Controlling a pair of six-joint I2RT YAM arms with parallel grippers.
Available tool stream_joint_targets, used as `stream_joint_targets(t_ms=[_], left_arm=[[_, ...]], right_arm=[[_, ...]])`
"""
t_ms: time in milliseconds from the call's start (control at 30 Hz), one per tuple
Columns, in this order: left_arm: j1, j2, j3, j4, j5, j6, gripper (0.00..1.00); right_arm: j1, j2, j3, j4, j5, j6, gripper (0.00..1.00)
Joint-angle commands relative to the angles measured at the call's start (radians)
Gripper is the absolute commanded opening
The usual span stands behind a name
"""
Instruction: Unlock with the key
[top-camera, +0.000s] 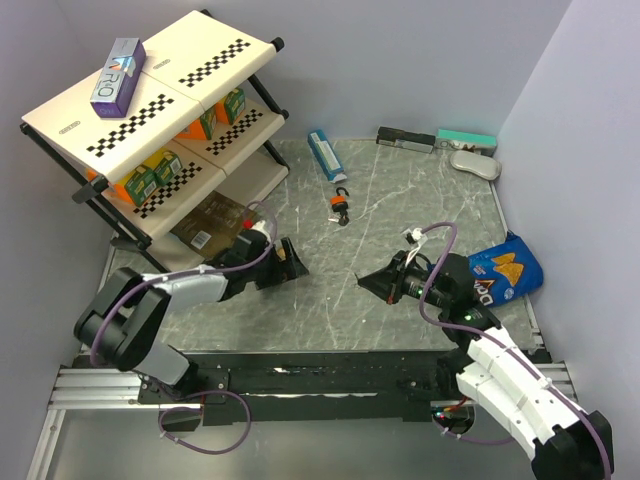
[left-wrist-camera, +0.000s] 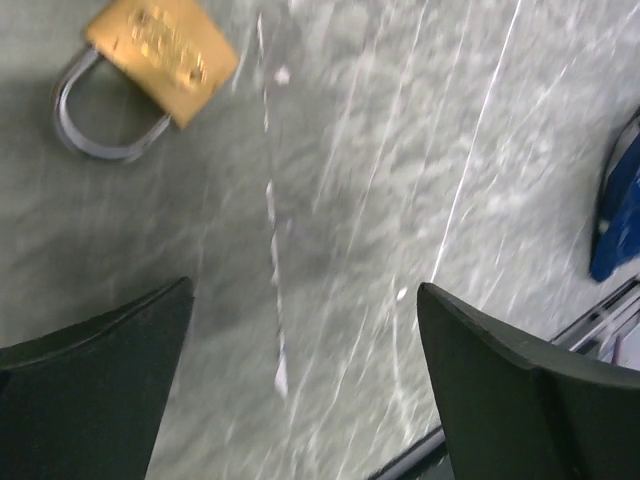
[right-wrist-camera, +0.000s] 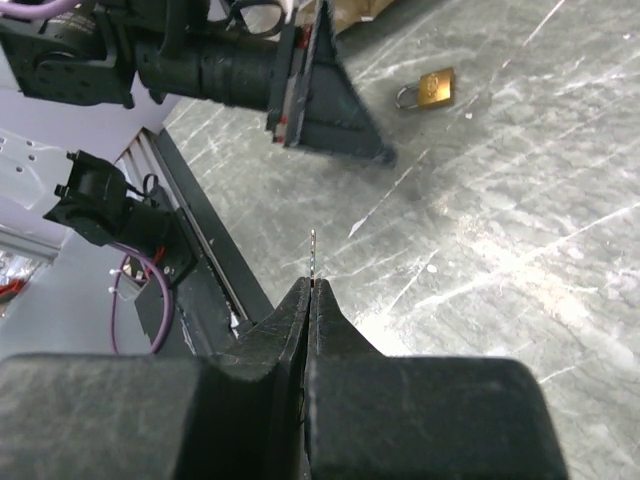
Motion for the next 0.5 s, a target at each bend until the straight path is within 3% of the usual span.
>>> stream_joint_targets(t_ms=[0,467], left_arm=[[0.001,0.076,0.037,0.07,-0.067,-0.048,0.99],[0.001,0.153,0.162,-0.129,-0.383,0.105,0.99]], right_arm=[[-0.006,-0.023,-0.004,0.03,0.006,-0.004,0.0],[-0.012,-0.04,-0.017,0.021,0.019,-0.004,0.0]])
